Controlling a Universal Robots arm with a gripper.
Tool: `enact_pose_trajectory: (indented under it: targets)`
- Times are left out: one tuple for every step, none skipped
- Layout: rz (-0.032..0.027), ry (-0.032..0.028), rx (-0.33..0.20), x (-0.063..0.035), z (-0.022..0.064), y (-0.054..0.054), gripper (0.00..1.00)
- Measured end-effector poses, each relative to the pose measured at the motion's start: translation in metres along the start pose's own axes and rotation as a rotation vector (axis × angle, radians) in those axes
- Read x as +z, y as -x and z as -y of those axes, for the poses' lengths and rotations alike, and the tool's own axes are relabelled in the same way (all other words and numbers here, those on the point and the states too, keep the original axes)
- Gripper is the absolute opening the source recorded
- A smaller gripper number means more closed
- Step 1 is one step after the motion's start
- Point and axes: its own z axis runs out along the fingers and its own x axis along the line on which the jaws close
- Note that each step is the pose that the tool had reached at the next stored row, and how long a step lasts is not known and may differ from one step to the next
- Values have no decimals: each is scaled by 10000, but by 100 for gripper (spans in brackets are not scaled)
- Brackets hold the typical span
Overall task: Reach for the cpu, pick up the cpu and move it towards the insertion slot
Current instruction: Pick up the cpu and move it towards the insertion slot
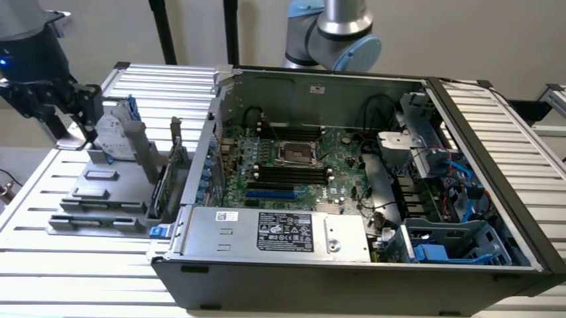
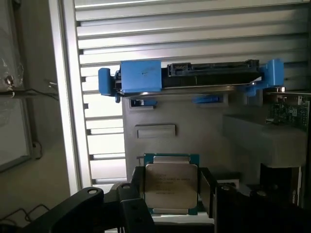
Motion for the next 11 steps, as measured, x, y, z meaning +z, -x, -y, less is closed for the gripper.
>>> enact_pose_trajectory:
  targets:
    - [0,0,0,-46,-2,30,55]
    - [2,1,-2,-88,-5,60,55]
    - [1,1,-1,-139,-9,97,55]
    - [-2,-1,-2,-185,-13,132,55]
    - [-1,0,-1,-230,-18,169,55]
    - [0,1,-1,-276,-24,206,55]
    - [-3,-2,-1,-322,-31,242,55]
    - [-2,-1,0,-367,-38,277,55]
    - [1,1,-1,-411,-45,317,55]
    - [-1,-1,0,-451,-51,357,55]
    - [-1,-1,0,-490,-55,402,55]
